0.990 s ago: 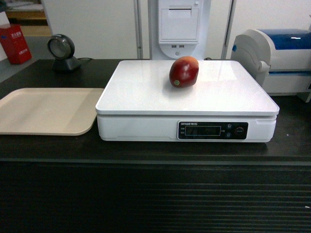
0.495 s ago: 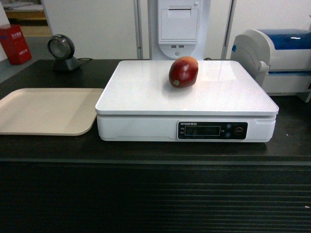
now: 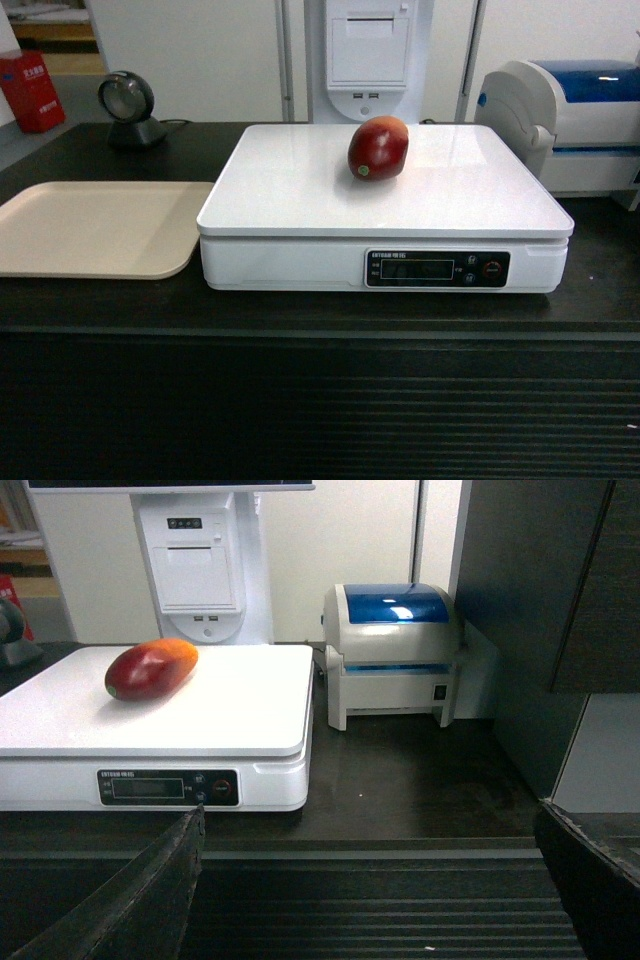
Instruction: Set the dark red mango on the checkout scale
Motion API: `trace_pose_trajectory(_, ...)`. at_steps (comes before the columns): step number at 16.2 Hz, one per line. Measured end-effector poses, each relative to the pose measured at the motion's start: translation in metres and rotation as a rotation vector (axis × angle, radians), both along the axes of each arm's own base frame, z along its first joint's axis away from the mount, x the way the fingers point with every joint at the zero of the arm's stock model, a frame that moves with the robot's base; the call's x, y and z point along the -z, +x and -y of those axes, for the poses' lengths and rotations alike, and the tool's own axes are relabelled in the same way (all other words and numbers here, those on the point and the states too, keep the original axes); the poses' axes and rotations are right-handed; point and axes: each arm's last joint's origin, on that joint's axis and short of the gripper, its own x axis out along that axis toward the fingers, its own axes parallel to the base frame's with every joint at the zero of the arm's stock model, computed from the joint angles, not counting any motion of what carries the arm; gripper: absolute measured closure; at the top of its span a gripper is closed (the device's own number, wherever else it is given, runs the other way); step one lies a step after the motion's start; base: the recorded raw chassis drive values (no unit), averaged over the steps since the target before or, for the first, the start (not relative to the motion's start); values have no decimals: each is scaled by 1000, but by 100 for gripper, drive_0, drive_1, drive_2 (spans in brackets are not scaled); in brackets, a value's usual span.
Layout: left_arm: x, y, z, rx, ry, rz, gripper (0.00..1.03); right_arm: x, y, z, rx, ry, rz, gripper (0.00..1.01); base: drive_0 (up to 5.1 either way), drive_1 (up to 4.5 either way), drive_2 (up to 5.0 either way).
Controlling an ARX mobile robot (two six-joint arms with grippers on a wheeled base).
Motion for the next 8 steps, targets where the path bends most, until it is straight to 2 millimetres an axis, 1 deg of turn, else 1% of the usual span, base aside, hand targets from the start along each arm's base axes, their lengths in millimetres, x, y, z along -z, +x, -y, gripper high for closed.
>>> trace_pose_trajectory(1, 3, -5, 7, -16, 0, -5, 101, 0, 0, 0, 0, 0, 0, 3, 0, 0, 0)
trace_pose_trajectory(2, 4, -9, 12, 11, 0, -2, 101, 0, 0, 0, 0, 0, 0, 3, 0, 0, 0)
trace_pose_trajectory(4, 6, -18, 11, -3, 0, 1, 101, 0, 0, 0, 0, 0, 0, 3, 0, 0, 0)
trace_pose_trajectory(5, 10, -21, 11, -3, 0, 35, 101, 0, 0, 0, 0, 0, 0, 3, 0, 0, 0)
trace_pose_trajectory(6, 17, -24, 11, -3, 0, 0, 101, 0, 0, 0, 0, 0, 0, 3, 0, 0, 0)
trace_pose_trajectory(8, 14, -29, 11, -3, 0, 10, 101, 0, 0, 0, 0, 0, 0, 3, 0, 0, 0)
